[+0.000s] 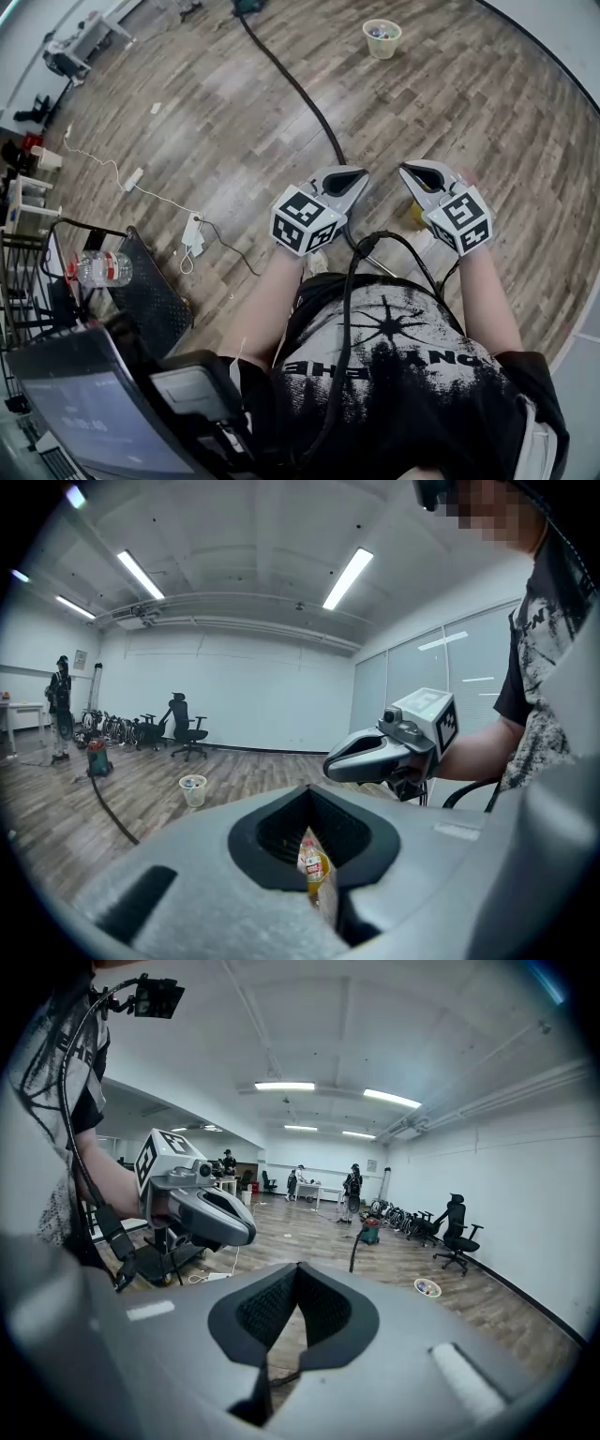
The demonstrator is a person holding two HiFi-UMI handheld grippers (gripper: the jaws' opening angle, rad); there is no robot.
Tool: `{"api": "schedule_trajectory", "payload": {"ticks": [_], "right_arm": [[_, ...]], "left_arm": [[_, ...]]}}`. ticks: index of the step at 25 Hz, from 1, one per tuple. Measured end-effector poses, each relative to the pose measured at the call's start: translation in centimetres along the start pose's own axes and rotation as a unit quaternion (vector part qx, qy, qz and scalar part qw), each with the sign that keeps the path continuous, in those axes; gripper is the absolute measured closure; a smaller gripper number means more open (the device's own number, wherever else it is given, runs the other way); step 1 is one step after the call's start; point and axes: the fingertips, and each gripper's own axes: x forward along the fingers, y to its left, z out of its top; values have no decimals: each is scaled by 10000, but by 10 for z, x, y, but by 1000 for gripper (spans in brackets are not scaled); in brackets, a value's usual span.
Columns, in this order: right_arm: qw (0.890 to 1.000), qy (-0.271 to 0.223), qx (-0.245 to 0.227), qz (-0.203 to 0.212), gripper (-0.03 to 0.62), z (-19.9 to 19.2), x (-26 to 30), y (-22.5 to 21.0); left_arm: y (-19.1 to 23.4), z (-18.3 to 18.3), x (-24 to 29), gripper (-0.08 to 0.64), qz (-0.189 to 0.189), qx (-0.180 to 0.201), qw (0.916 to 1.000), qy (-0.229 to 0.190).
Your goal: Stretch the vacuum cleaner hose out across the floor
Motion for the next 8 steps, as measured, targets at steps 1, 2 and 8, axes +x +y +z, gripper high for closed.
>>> {"api": "schedule_trajectory", "payload": {"ticks": [1, 2, 8], "right_arm": [[10000, 13, 3, 3, 586, 0, 0, 0], [10000, 17, 4, 5, 586, 0, -1, -1], [10000, -16, 10, 4, 586, -3, -7, -4]], "left_arm": [[0, 1, 0, 560, 2, 2, 10000, 2], [0, 2, 1, 560, 1, 3, 10000, 1], [-7, 3, 7, 560, -46, -25, 10000, -26]]}}
